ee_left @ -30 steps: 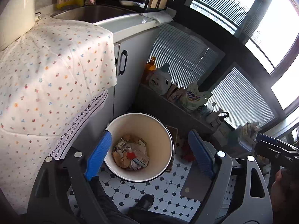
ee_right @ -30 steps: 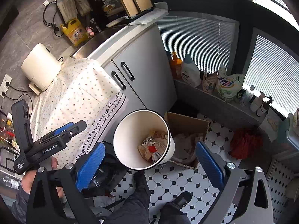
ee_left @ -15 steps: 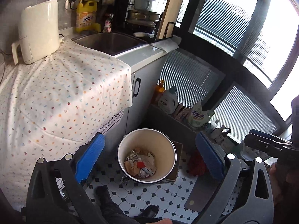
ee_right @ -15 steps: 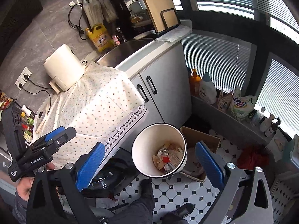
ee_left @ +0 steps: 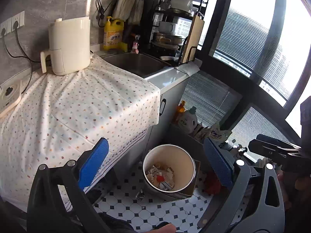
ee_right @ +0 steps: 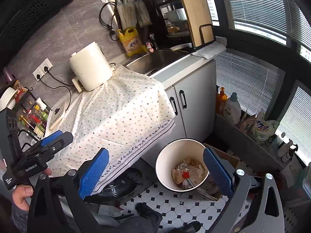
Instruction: Collect trash
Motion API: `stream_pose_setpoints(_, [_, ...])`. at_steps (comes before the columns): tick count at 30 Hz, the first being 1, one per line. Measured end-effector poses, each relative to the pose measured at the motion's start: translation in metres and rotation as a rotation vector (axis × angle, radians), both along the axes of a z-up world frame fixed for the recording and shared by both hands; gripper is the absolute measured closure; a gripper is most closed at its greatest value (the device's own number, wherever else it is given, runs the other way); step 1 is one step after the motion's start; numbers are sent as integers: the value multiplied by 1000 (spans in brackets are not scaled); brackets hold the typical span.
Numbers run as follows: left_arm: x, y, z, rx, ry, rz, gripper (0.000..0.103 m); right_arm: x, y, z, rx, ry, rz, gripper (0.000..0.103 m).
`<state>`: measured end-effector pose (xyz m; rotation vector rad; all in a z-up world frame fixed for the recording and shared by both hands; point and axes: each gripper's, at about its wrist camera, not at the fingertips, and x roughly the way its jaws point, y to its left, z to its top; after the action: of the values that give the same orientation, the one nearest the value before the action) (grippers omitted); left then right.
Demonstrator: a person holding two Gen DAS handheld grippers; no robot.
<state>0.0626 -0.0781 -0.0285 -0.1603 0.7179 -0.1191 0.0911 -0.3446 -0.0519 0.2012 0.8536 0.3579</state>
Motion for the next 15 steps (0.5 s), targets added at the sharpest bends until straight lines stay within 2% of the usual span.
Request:
stream_pose_setpoints(7, [-24,31,24,29,-55,71,6,-13,33,20,-32,-81,34,8])
stream_pose_setpoints(15, [-48,54,35,41,-86,156,6,-21,59,30,-28,-108,63,8])
